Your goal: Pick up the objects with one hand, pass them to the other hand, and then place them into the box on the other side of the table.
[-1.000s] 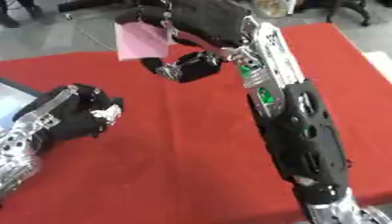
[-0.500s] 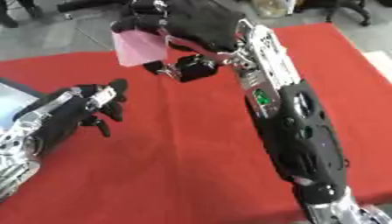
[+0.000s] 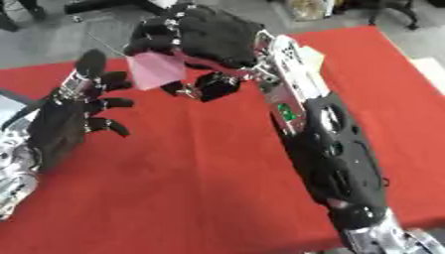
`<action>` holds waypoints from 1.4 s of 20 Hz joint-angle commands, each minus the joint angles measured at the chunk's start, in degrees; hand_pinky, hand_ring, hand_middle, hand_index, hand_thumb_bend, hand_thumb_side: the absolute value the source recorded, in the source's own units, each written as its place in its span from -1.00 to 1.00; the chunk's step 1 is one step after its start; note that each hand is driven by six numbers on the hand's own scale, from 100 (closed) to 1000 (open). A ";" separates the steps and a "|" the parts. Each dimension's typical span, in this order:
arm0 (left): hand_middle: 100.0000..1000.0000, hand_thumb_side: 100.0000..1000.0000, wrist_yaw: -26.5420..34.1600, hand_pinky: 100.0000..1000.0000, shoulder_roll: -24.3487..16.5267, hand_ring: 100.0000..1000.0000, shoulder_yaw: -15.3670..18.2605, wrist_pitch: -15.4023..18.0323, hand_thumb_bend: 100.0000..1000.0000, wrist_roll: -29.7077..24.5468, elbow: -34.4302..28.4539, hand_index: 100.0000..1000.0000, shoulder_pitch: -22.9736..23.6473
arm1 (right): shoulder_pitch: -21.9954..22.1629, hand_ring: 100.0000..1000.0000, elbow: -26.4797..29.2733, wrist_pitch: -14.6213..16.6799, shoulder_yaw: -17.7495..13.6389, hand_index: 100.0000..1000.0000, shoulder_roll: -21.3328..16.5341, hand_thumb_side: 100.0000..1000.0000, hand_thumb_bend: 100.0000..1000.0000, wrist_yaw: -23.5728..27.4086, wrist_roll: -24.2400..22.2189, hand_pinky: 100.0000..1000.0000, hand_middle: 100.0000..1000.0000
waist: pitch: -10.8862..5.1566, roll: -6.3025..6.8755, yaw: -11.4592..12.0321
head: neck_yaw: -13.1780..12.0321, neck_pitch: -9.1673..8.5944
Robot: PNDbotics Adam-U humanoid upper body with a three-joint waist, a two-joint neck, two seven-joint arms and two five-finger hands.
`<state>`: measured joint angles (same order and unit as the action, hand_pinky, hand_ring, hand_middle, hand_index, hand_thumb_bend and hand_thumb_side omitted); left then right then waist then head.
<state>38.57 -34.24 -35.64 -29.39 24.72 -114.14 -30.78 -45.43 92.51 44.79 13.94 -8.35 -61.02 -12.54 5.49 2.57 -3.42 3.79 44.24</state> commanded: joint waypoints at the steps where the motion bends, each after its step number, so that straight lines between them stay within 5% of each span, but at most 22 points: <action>1: 0.84 0.64 -1.71 0.07 -0.94 0.76 1.00 0.76 0.78 3.36 -0.45 0.92 -1.15 | -1.44 0.19 0.40 0.31 0.01 0.26 -0.17 -1.00 -0.89 -0.41 0.08 0.34 -0.43 | -0.09 0.20 0.09 | 0.27 -0.12; 9: 0.90 0.58 -5.85 0.09 -0.17 0.82 -0.60 -2.22 0.63 10.19 -0.45 0.94 -2.23 | -1.59 0.17 0.62 0.56 0.14 0.25 -0.07 -1.00 -0.89 -0.69 0.27 0.25 -0.44 | -0.01 0.24 -0.17 | 0.14 -0.12; 28: 0.91 0.45 -9.64 0.07 1.75 0.81 -3.99 -1.73 0.35 6.83 -0.45 0.95 -5.09 | -3.18 0.15 0.06 1.88 1.33 0.23 1.13 -1.00 -0.89 0.85 -0.70 0.08 -0.49 | 0.42 0.02 -0.84 | -0.30 -0.12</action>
<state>29.36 -32.63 -39.43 -30.80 31.35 -113.81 -34.60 -47.17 92.13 46.46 15.00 -7.77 -60.69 -13.19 5.58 2.57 -4.23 3.65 44.24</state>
